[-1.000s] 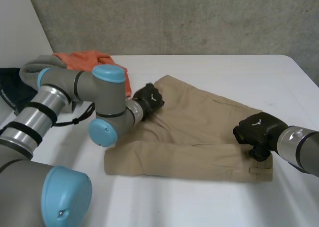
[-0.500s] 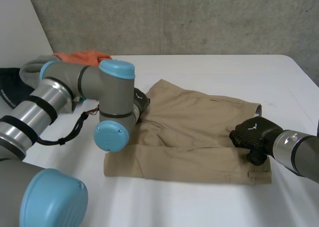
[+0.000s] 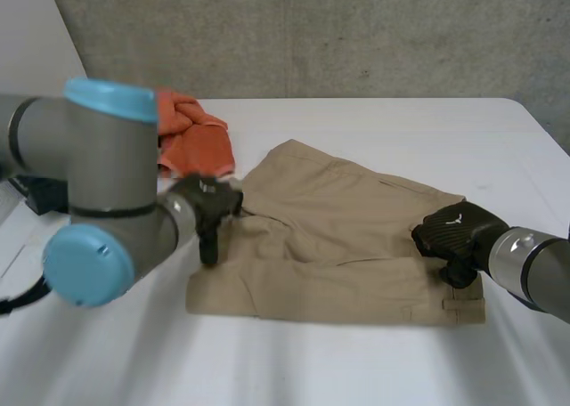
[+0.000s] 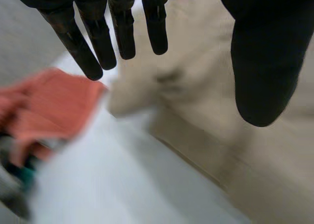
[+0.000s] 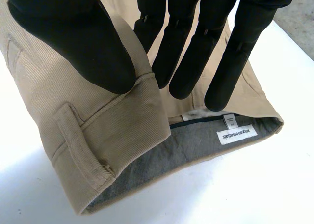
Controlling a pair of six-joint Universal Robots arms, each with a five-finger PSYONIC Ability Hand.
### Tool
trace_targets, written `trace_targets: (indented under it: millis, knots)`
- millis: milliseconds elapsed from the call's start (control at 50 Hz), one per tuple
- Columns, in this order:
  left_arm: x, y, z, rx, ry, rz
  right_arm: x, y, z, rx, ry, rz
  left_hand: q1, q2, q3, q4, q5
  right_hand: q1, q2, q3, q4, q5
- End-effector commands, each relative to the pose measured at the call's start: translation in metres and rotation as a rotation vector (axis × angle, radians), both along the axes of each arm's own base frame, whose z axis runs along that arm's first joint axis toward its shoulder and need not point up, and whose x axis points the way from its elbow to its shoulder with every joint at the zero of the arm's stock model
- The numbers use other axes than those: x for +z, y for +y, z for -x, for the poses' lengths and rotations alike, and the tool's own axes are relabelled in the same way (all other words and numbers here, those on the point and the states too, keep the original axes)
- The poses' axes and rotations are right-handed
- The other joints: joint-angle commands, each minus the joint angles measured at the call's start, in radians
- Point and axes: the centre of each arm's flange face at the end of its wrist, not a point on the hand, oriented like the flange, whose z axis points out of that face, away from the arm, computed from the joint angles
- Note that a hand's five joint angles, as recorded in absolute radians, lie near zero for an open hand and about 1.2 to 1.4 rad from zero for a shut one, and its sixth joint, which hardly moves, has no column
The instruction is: Fold the laundry.
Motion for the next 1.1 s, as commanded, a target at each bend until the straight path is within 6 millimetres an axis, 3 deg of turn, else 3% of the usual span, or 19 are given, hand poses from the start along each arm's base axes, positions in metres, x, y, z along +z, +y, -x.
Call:
trace_targets:
  millis: [20, 100, 160, 180, 200, 220, 340, 420, 480, 520, 640, 720, 780, 840, 900, 920, 1100]
  knots:
    - [-0.032, 0.027, -0.008, -0.036, -0.040, -0.147, 0.002, 0.000, 0.001, -0.004, -0.003, 0.004, 0.082, 0.080, 0.081, 0.077, 0.077, 0.301, 0.222, 0.197, 0.197, 0.209]
    - [-0.046, 0.026, -0.004, -0.032, -0.053, -0.139, 0.004, 0.002, 0.000, -0.005, -0.007, 0.006, 0.115, 0.113, 0.113, 0.109, 0.109, 0.301, 0.222, 0.197, 0.197, 0.209]
    - [-0.055, 0.026, -0.002, -0.029, -0.068, -0.144, 0.005, 0.002, 0.001, -0.012, -0.012, 0.007, 0.363, 0.361, 0.362, 0.358, 0.358, 0.301, 0.222, 0.197, 0.197, 0.209]
    - [-0.056, 0.027, -0.001, -0.028, -0.072, -0.145, 0.006, 0.002, 0.002, -0.012, -0.014, 0.006, 0.469, 0.467, 0.467, 0.464, 0.463, 0.301, 0.222, 0.197, 0.197, 0.209]
    - [-0.057, 0.028, 0.000, -0.029, -0.081, -0.141, 0.007, 0.002, 0.002, -0.014, -0.017, 0.008, 0.845, 0.843, 0.843, 0.840, 0.839, 0.301, 0.222, 0.197, 0.197, 0.209]
    - [-0.057, 0.027, 0.000, -0.024, -0.085, -0.134, 0.008, 0.002, 0.002, -0.015, -0.020, 0.010, 0.994, 0.992, 0.992, 0.989, 0.988, 0.301, 0.222, 0.197, 0.197, 0.209]
    - [-0.034, 0.032, -0.008, 0.048, -0.112, -0.073, 0.009, 0.006, 0.006, -0.014, -0.009, -0.019, 0.995, 0.993, 0.994, 0.990, 0.990, 0.301, 0.222, 0.197, 0.197, 0.209]
    - [-0.014, 0.066, -0.014, -0.013, -0.124, -0.079, -0.003, 0.029, 0.012, 0.054, 0.093, -0.152, 0.995, 0.993, 0.994, 0.990, 0.990, 0.301, 0.222, 0.197, 0.197, 0.209]
    - [-0.017, 0.109, -0.022, -0.147, -0.227, -0.149, -0.013, 0.056, 0.026, 0.185, 0.249, -0.312, 0.995, 0.993, 0.994, 0.990, 0.990, 0.301, 0.222, 0.197, 0.197, 0.209]
    - [-0.031, 0.138, -0.029, -0.254, -0.344, -0.219, -0.017, 0.070, 0.033, 0.288, 0.328, -0.374, 0.995, 0.993, 0.994, 0.990, 0.990, 0.301, 0.222, 0.197, 0.197, 0.209]
    - [-0.037, 0.158, -0.030, -0.336, -0.431, -0.273, -0.022, 0.072, 0.038, 0.342, 0.383, -0.355, 0.995, 0.993, 0.994, 0.990, 0.990, 0.301, 0.222, 0.197, 0.197, 0.209]
    - [-0.021, 0.143, -0.015, -0.291, -0.349, -0.213, -0.015, 0.055, 0.035, 0.239, 0.317, -0.303, 0.995, 0.993, 0.994, 0.990, 0.990, 0.301, 0.222, 0.197, 0.197, 0.209]
    - [-0.007, 0.121, -0.003, -0.219, -0.279, -0.152, -0.011, 0.041, 0.033, 0.174, 0.265, -0.257, 0.995, 0.993, 0.994, 0.990, 0.990, 0.301, 0.222, 0.197, 0.197, 0.209]
    - [0.009, 0.086, 0.011, -0.116, -0.205, -0.047, -0.008, 0.015, 0.029, 0.105, 0.200, -0.138, 0.995, 0.993, 0.994, 0.990, 0.990, 0.301, 0.222, 0.197, 0.197, 0.209]
    - [0.013, 0.058, 0.021, -0.060, -0.155, 0.037, -0.007, -0.001, 0.028, 0.063, 0.169, -0.063, 0.995, 0.993, 0.994, 0.990, 0.990, 0.301, 0.222, 0.197, 0.197, 0.209]
    - [0.015, 0.040, 0.028, -0.037, -0.117, 0.097, -0.007, -0.010, 0.026, 0.032, 0.141, -0.020, 0.995, 0.993, 0.994, 0.990, 0.990, 0.301, 0.222, 0.197, 0.197, 0.209]
    - [0.016, -0.048, 0.084, -0.069, 0.055, 0.512, -0.016, -0.073, 0.010, -0.102, -0.018, 0.296, 0.995, 0.993, 0.994, 0.990, 0.990, 0.301, 0.222, 0.197, 0.197, 0.209]
